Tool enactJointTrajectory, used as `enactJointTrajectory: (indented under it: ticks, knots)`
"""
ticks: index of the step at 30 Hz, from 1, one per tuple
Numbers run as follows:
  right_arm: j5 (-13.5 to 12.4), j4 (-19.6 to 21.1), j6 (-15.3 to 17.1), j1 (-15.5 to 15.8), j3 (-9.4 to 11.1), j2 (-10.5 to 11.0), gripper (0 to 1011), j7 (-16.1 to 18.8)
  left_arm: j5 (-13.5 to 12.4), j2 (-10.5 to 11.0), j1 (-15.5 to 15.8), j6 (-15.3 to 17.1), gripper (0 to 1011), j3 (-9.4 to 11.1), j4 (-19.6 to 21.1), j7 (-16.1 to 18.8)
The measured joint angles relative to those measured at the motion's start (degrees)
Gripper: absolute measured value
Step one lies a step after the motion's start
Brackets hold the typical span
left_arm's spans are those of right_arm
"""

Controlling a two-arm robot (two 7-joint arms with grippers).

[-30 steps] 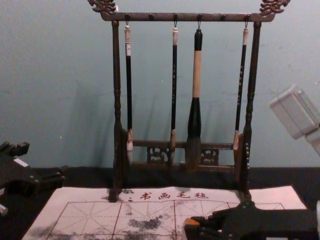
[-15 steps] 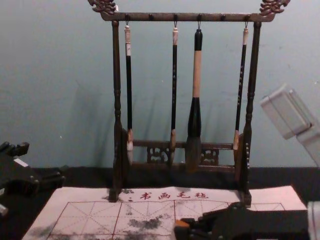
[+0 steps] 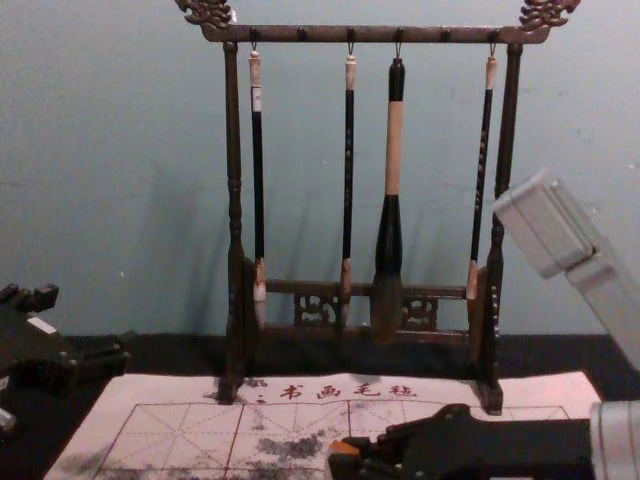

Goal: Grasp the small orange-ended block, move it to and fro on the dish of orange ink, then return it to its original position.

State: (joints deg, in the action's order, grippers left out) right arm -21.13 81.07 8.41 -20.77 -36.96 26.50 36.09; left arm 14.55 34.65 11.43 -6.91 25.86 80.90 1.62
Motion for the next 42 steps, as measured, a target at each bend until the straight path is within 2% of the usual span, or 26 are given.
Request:
enactJointTrajectory:
  ticks: [18, 42]
  knots:
    - [0.7, -2.5, 0.1, -1.6, 0.0, -1.7, 119, -0.9, 0.0, 0.0, 0.0, 0.0, 1001, 0.0, 0.0, 0.0]
    - [0.8, -2.2, 0.0, -1.1, 1.4, -1.0, 119, -1.5, 0.0, 0.0, 0.0, 0.0, 1001, 0.0, 0.0, 0.0]
